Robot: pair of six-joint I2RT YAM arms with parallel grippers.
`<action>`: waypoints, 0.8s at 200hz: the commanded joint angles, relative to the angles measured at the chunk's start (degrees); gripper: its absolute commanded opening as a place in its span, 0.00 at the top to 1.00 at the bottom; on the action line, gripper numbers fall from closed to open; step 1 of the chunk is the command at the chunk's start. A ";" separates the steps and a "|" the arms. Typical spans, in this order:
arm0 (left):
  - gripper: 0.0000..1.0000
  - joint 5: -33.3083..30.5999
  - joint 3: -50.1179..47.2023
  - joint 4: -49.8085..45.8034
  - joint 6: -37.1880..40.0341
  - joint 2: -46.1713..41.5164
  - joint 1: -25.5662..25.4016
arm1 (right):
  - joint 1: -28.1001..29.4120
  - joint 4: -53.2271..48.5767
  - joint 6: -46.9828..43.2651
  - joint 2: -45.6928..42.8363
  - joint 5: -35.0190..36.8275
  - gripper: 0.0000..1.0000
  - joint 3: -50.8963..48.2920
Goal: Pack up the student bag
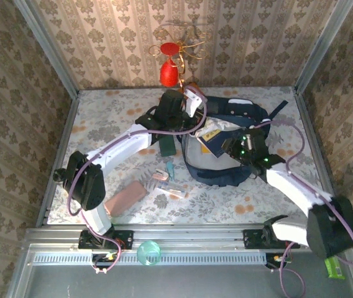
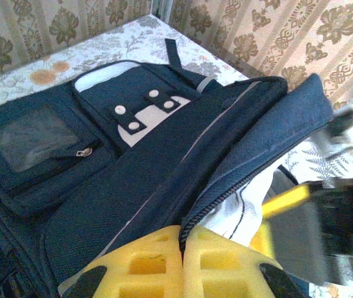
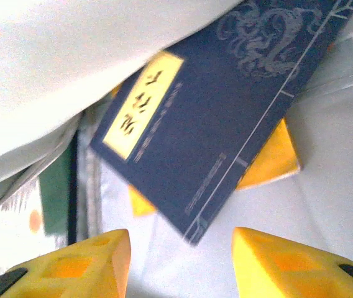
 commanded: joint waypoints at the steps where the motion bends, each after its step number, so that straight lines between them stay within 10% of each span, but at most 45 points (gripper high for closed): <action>1: 1.00 -1.08 -2.15 4.46 -2.36 -1.63 0.62 | 0.08 -13.25 -8.65 -8.88 -3.73 0.52 -0.70; 71: 1.00 -2.80 -15.00 12.63 -6.59 -1.98 -1.87 | -4.60 -30.18 -12.57 -19.14 -2.89 0.47 8.80; 160: 1.00 -5.71 -25.39 19.74 -11.22 -1.83 -9.58 | -21.90 -12.46 -11.94 16.77 -3.64 0.38 14.38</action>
